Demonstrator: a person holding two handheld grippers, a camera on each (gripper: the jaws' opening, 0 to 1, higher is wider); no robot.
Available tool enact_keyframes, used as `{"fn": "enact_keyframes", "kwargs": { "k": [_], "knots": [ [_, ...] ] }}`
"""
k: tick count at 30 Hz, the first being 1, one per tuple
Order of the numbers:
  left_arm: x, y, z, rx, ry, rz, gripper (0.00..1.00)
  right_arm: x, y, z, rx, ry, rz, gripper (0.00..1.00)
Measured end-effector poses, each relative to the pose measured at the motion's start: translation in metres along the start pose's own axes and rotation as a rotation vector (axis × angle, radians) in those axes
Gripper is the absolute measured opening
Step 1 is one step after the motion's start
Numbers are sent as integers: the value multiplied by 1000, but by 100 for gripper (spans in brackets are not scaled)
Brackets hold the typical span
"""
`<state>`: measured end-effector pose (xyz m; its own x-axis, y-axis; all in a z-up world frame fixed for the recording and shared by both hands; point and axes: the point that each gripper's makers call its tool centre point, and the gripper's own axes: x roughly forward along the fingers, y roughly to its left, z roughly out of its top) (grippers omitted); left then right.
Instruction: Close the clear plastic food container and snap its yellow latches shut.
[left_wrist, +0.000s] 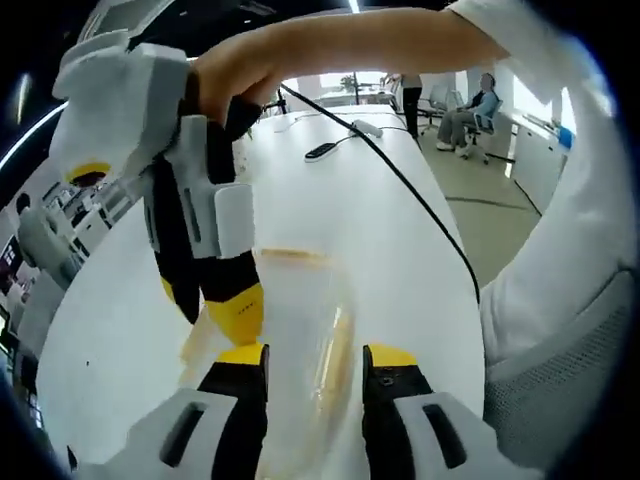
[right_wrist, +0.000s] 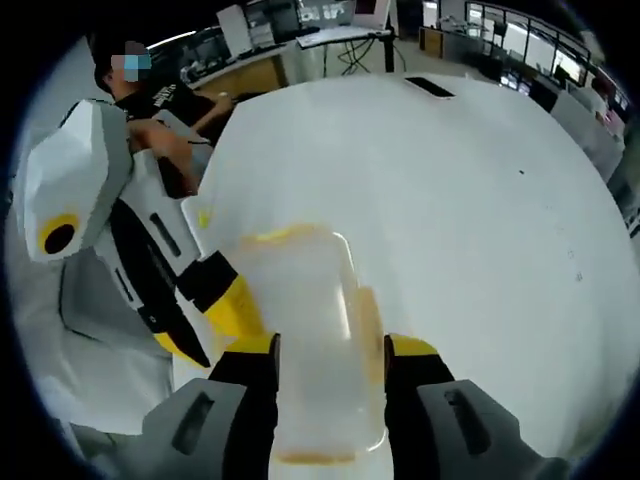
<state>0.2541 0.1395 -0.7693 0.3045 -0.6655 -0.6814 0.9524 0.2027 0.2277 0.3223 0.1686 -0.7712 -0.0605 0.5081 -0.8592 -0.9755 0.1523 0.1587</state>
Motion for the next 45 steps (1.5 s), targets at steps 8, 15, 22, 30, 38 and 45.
{"fn": "enact_keyframes", "kwargs": {
  "k": [8, 15, 22, 30, 38, 45],
  "knots": [
    [3, -1, -2, 124, 36, 30, 36, 2, 0, 0, 4, 28, 32, 37],
    [4, 6, -1, 175, 49, 71, 28, 2, -1, -1, 23, 37, 44, 38],
    [4, 7, 0, 129, 45, 95, 27, 2, -2, -3, 58, 53, 55, 38],
    [5, 7, -2, 163, 62, 122, 26, 2, -5, -3, 82, 59, 54, 37],
    [6, 6, -1, 189, 71, 105, 24, 3, -4, -4, 100, 70, 50, 35],
    [7, 6, -1, 207, 91, 99, 22, 4, -6, -2, 86, 118, 60, 34]
  ]
}}
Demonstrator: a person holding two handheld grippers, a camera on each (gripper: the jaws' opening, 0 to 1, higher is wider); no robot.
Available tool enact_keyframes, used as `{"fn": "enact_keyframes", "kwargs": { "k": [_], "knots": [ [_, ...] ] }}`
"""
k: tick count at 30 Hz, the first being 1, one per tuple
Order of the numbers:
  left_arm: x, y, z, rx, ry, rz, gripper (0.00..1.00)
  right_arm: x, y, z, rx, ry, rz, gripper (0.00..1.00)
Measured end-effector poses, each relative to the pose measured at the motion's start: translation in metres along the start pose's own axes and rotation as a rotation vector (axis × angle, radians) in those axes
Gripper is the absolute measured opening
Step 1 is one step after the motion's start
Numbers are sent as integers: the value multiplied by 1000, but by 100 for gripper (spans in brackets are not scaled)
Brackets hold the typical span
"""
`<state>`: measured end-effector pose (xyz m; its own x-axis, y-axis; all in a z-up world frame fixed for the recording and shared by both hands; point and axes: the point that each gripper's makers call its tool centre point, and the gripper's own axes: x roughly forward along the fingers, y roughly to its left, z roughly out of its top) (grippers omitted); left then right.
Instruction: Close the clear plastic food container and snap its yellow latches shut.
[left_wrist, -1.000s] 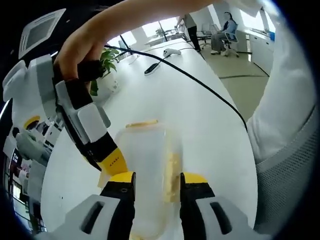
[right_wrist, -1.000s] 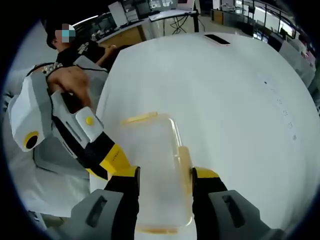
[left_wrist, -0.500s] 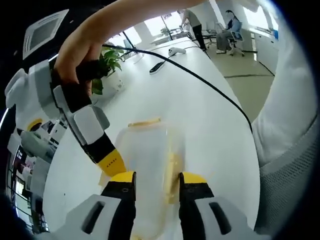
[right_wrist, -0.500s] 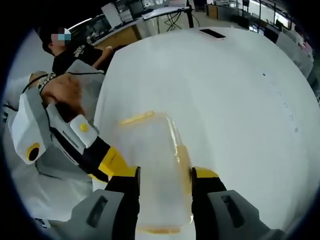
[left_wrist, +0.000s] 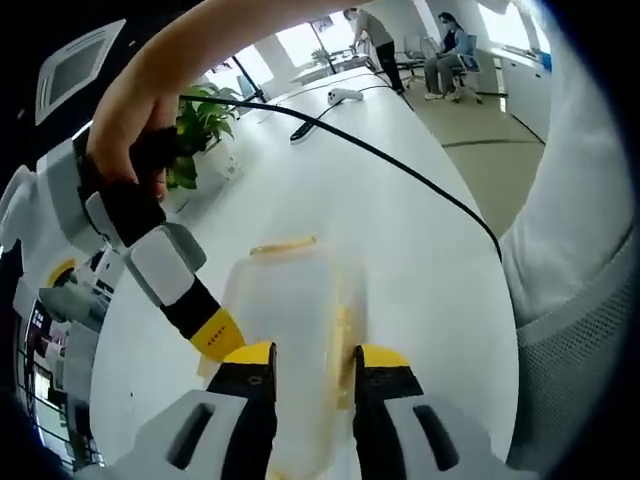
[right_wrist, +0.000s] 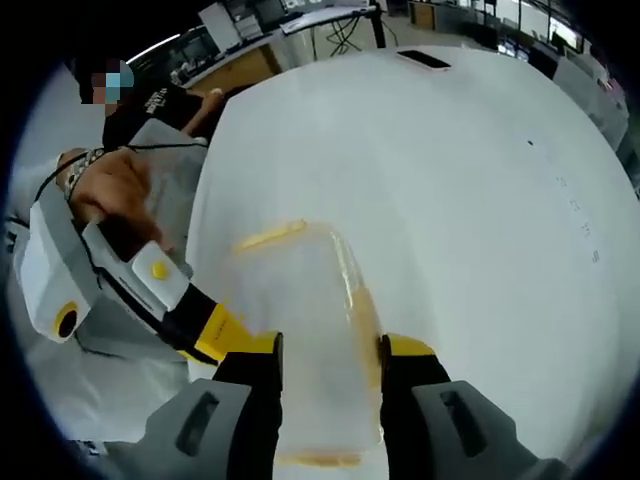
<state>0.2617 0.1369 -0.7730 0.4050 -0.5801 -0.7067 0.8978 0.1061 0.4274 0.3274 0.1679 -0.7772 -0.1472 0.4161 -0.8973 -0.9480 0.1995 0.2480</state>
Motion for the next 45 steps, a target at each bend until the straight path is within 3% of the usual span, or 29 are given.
{"fn": "enact_keyframes", "kwargs": {
  "k": [11, 12, 17, 33, 45],
  "knots": [
    [2, 1, -1, -1, 24, 19, 18, 2, 5, -2, -17, 77, -1, 33],
    [5, 7, 4, 50, 15, 43, 18, 2, 5, -3, -19, 85, -8, 33],
    [-1, 5, 1, 23, 20, 24, 18, 0, 2, -3, -24, 92, 2, 32],
    [1, 2, -2, 30, 22, 7, 19, 2, 6, -2, -154, 197, 73, 27],
    [0, 2, -1, 35, 17, 11, 19, 3, 5, -5, -134, 238, 85, 28]
  ]
}}
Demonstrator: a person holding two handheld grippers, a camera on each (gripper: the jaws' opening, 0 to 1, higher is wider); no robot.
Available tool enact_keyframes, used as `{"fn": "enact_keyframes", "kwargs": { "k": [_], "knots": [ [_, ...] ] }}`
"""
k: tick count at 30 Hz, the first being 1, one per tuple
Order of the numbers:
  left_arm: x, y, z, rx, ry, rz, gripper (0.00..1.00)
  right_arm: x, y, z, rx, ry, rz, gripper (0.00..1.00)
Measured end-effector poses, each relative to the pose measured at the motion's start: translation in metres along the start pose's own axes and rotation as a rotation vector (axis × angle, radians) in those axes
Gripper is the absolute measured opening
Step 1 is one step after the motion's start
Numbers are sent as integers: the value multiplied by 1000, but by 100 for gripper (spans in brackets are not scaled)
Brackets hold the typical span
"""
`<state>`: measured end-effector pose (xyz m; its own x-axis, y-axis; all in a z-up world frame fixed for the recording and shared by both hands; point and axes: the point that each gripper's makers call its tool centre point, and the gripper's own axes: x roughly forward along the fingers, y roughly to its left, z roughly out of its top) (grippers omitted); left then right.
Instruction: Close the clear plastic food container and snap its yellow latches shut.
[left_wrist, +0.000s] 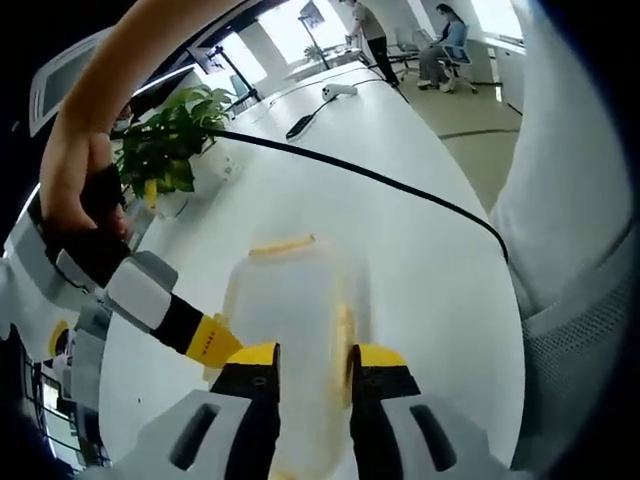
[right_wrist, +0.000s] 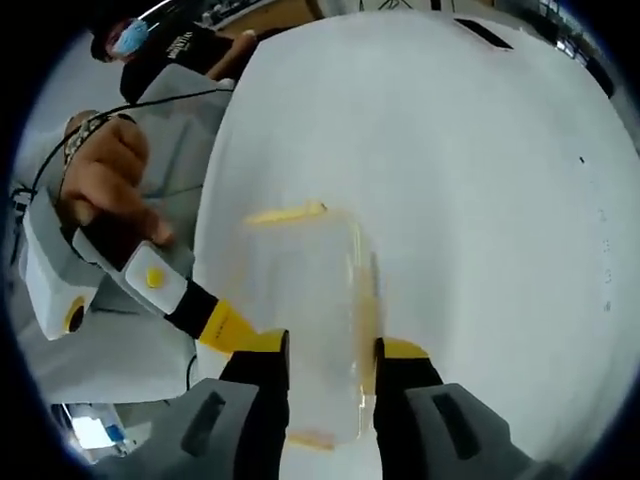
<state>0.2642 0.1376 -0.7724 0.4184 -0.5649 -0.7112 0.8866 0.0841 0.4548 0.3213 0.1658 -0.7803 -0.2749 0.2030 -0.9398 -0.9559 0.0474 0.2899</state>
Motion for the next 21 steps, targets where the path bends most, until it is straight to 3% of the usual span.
{"fn": "enact_keyframes", "kwargs": {
  "k": [6, 8, 9, 11, 13, 14, 16, 18, 20, 21],
  "knots": [
    [-1, 1, -1, -10, -36, 13, 21, -3, 1, 1, 37, -24, 1, 31],
    [-2, 2, 3, -114, -80, 4, 21, -5, 0, 3, 14, -41, -20, 31],
    [-2, 3, 3, -129, -98, -6, 21, -5, 0, 4, 1, -54, -29, 31],
    [-3, 3, 1, -89, -110, -16, 22, -7, 0, 3, 13, -87, -53, 31],
    [-3, 5, -9, -46, -52, 17, 32, -10, 0, -1, 25, -104, -91, 30],
    [-2, 8, -11, -53, -52, 43, 36, -13, -3, -4, -33, -110, -124, 28],
    [-5, 3, -7, -103, -91, 11, 45, -18, -5, -10, -94, -112, -175, 27],
    [-10, -7, -5, -232, -112, -71, 49, -24, -3, -13, -82, -153, -198, 32],
    [-13, 1, -12, -269, -81, -58, 50, -27, 3, -13, -85, -200, -184, 43],
    [-14, 6, -13, -247, -77, -47, 50, -26, 8, -16, -114, -210, -178, 51]
  ]
}}
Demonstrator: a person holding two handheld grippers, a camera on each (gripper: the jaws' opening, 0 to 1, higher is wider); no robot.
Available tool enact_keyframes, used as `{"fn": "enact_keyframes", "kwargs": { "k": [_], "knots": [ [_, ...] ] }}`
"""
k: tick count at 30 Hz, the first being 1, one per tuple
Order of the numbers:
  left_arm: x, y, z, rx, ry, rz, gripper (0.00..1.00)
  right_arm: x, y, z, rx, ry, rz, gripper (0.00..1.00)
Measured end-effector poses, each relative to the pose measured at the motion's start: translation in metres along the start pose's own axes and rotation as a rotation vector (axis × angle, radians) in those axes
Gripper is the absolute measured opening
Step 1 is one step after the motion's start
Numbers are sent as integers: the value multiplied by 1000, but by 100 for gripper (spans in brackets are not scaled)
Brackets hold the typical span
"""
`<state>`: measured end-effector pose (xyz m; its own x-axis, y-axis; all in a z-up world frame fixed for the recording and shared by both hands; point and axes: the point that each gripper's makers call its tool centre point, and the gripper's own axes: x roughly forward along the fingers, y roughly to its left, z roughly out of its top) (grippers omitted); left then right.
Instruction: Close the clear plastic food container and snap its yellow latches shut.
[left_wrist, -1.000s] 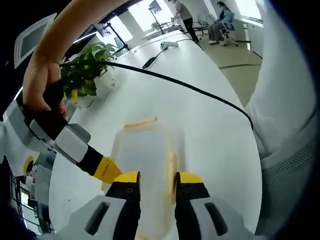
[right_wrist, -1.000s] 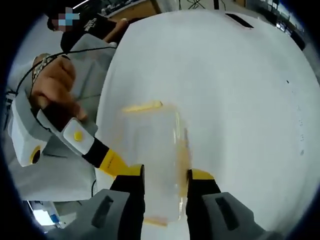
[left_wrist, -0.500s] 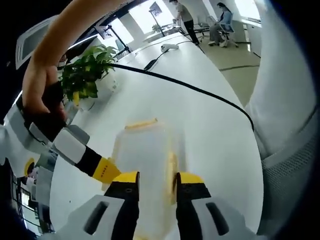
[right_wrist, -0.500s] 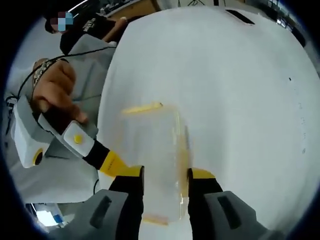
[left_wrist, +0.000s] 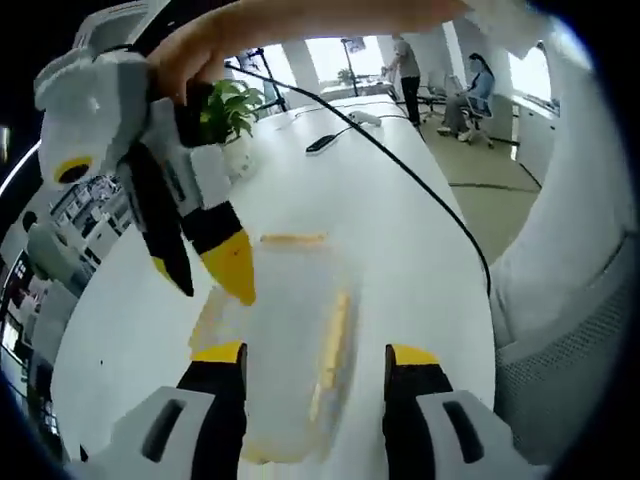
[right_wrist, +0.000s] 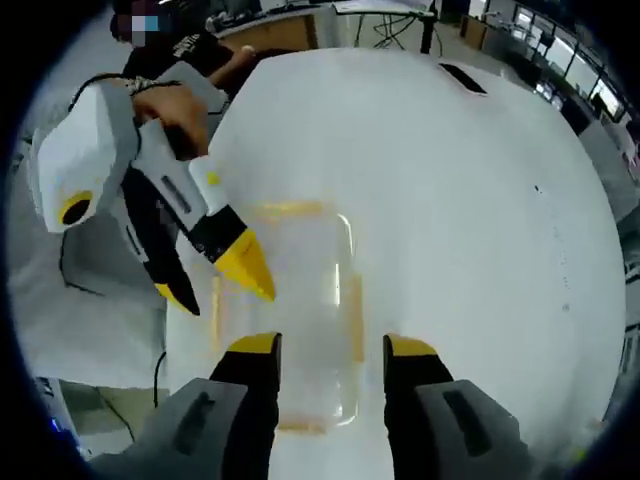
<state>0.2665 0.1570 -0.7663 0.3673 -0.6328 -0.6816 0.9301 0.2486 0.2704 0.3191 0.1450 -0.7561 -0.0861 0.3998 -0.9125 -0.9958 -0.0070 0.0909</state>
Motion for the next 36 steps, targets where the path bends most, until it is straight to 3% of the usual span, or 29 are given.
{"fn": "enact_keyframes", "kwargs": {
  "k": [2, 4, 8, 10, 13, 15, 19, 23, 36],
  "knots": [
    [-5, 9, -1, 3, 12, 16, 53, 0, 5, -8, -7, 2, -2, 67],
    [-9, 15, -2, -3, 29, 5, 58, 1, 12, -14, -45, 0, -8, 73],
    [-15, 18, 2, 6, 12, -16, 59, 1, 12, -17, -91, -29, -72, 68],
    [-15, 26, -2, 71, 51, 5, 60, -1, 13, -20, -97, -40, -87, 66],
    [-10, 30, -11, 77, 103, -15, 63, 1, 17, -23, -113, -57, -114, 70],
    [-6, 29, -15, 99, 113, -38, 64, 1, 16, -32, -93, -11, -138, 71],
    [-3, 37, -21, 115, 134, -53, 62, 0, 22, -42, -97, 17, -142, 68],
    [-1, 38, -20, 96, 128, -105, 68, 1, 26, -48, -86, 20, -135, 76],
    [11, 36, -38, 100, 262, -227, 77, 20, 23, -58, -53, 61, -121, 79]
  ]
}}
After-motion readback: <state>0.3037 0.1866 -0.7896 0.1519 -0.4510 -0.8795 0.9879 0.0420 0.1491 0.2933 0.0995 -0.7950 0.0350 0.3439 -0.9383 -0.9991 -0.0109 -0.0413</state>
